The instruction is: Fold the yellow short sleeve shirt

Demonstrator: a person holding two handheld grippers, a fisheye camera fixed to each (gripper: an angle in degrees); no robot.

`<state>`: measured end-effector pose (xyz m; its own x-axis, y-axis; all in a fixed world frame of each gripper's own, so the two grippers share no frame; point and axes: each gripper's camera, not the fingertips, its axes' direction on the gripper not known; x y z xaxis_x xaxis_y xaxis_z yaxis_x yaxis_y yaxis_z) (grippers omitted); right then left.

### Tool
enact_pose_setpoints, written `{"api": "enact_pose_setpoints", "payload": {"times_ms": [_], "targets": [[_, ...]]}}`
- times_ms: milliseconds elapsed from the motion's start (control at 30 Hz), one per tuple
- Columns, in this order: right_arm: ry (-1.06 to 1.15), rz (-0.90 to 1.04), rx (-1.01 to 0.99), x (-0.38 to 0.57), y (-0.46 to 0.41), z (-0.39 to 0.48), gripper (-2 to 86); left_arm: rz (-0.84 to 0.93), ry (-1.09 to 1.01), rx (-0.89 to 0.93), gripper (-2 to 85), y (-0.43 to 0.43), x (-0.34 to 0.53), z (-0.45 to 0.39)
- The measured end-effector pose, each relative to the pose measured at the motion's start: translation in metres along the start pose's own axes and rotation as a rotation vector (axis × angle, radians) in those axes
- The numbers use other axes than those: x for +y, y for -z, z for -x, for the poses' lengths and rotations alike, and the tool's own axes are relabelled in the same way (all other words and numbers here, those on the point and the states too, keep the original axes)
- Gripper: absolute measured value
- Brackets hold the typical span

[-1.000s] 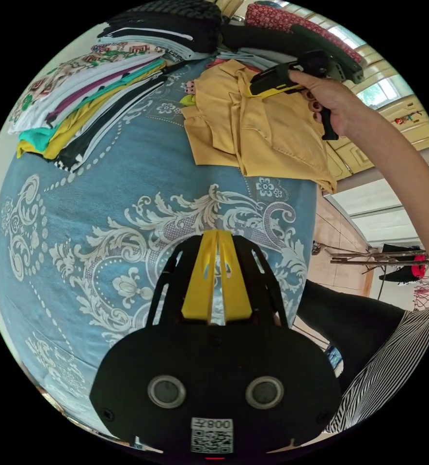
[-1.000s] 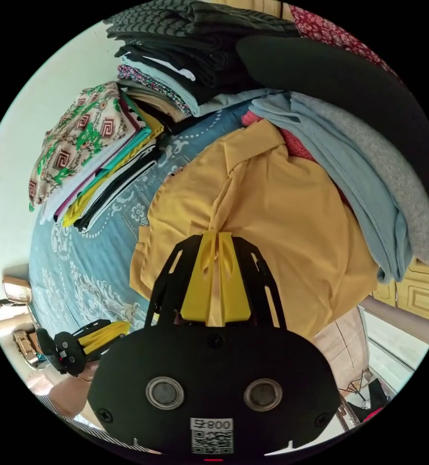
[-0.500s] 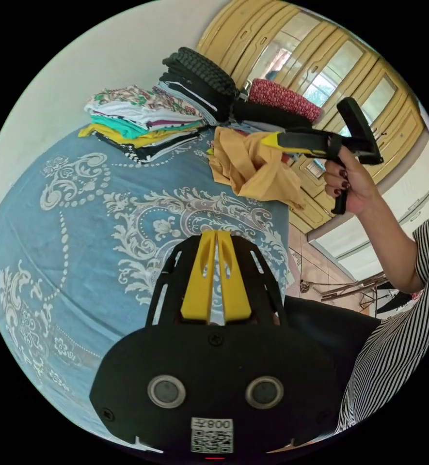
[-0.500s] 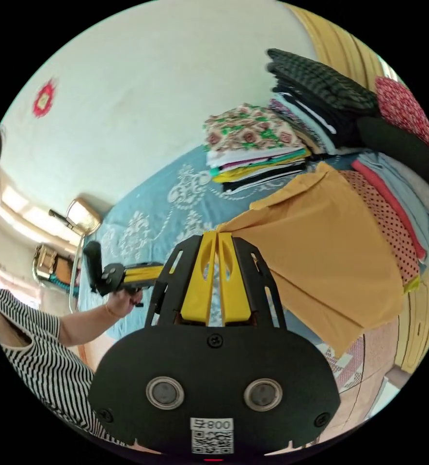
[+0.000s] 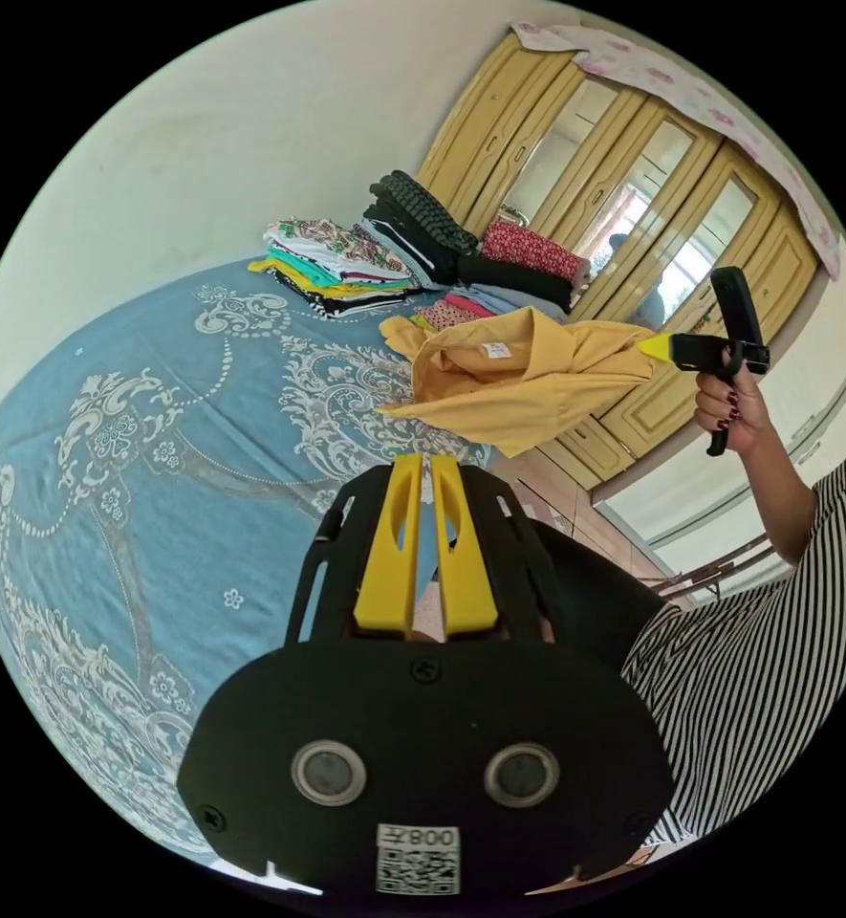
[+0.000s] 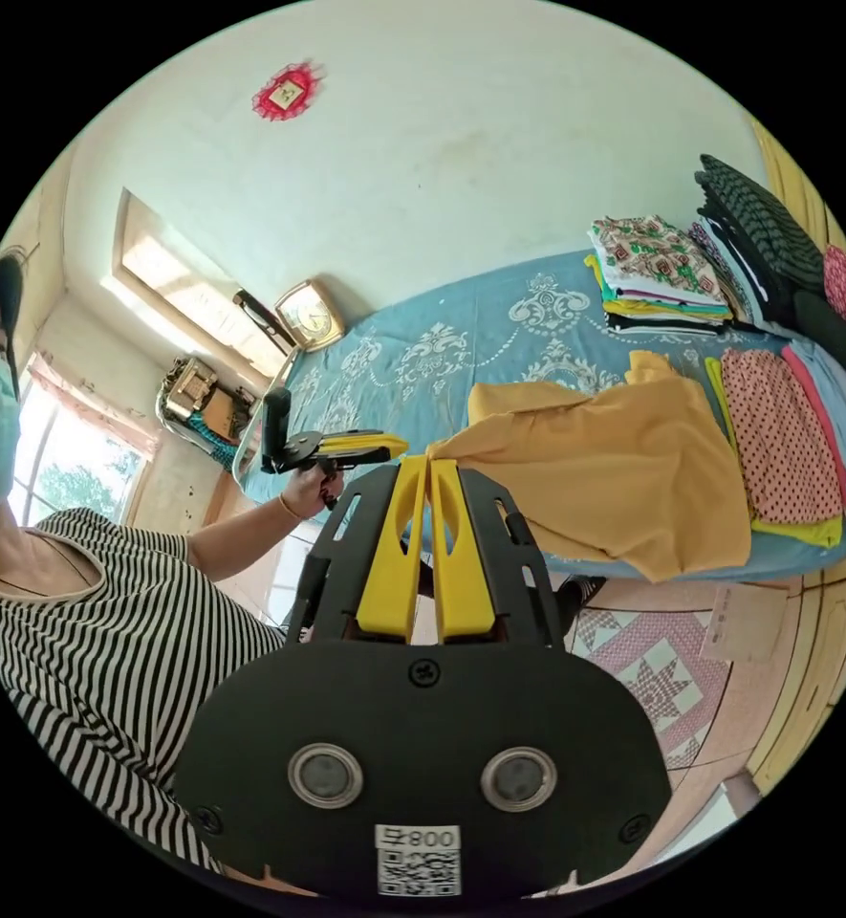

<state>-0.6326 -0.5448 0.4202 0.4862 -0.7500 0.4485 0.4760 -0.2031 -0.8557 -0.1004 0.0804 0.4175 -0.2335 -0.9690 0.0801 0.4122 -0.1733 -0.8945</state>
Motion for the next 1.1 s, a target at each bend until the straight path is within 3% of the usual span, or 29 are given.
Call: {"api": "enact_pose_setpoints", "payload": {"times_ms": [233,333,567,700,867,1000,1100], "targets": [[-0.104,-0.034,0.018,-0.001,0.090,0.007,0.1,0.062,-0.107,0.035,3.7,-0.026,0.035,0.017],[-0.152,-0.058,0.028,-0.012,0.128,-0.004,0.1,0.078,-0.093,0.129,5.6,-0.052,0.028,0.040],[-0.215,-0.075,-0.082,-0.070,0.179,-0.035,0.2,0.233,0.113,0.358,10.7,-0.157,0.013,0.118],[-0.209,-0.046,-0.130,-0.108,0.195,-0.039,0.2,0.302,0.220,0.398,11.2,-0.202,0.023,0.157],[-0.186,-0.009,-0.195,-0.163,0.222,-0.036,0.2,0.476,0.302,0.380,3.4,-0.246,0.071,0.203],[-0.174,-0.023,-0.204,-0.192,0.250,-0.029,0.2,0.379,0.309,0.414,1.4,-0.218,0.118,0.227],[-0.156,-0.063,-0.194,-0.212,0.283,-0.016,0.1,0.166,0.358,0.570,0.8,-0.161,0.166,0.252]]}}
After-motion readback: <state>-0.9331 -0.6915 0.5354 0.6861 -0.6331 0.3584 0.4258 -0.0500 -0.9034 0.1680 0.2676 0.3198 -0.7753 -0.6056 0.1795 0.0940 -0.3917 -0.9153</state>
